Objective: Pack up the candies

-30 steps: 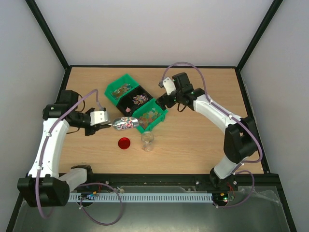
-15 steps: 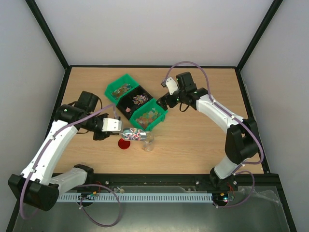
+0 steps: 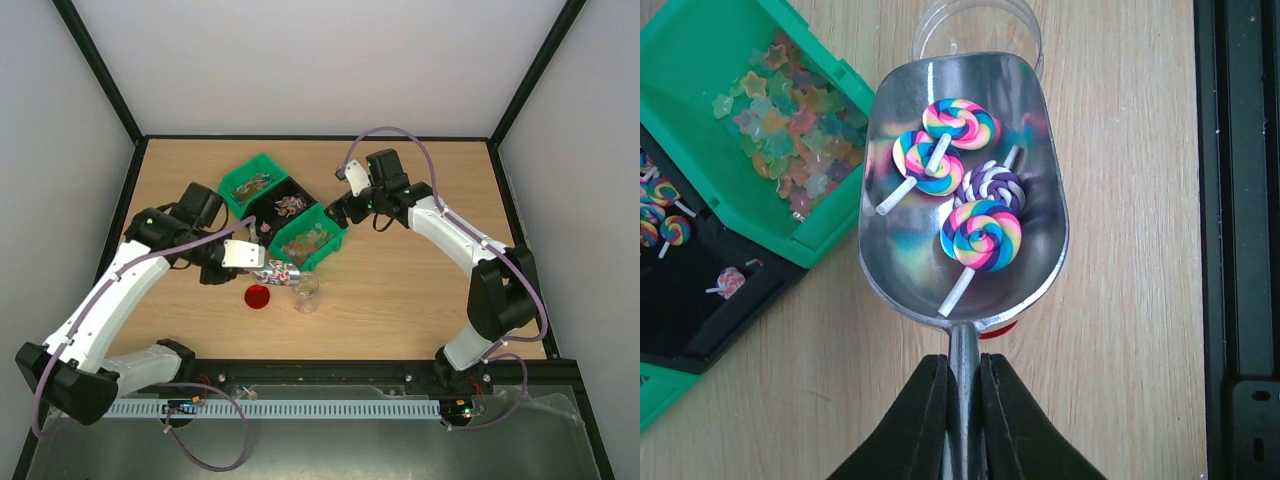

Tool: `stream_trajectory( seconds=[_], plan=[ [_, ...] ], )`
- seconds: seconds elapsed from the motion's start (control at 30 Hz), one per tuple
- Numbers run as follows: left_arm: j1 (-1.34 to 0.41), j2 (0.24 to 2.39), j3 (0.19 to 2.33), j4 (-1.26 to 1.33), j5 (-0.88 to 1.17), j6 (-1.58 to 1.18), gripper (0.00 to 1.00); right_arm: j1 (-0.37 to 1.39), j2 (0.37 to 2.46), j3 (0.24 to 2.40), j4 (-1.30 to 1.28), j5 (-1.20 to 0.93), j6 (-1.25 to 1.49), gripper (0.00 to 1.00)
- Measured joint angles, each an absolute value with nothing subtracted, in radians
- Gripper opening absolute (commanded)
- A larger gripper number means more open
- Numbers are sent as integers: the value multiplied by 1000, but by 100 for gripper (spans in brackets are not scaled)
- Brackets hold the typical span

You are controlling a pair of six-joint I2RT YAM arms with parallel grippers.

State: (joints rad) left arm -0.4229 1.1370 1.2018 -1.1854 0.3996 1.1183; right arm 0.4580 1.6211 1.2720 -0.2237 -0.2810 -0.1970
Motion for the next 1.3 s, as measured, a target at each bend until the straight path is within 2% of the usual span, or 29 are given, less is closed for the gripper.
stream_trajectory(
  seconds=[0.6,1.3],
  plan=[
    [-561,1192,1264,-1198,213,1050,2,457,1621,1270,-224,-281,-194,99],
    [-658,1232,1330,-1216,84,1043,2,451,1621,1270,-224,-281,-194,99]
  ],
)
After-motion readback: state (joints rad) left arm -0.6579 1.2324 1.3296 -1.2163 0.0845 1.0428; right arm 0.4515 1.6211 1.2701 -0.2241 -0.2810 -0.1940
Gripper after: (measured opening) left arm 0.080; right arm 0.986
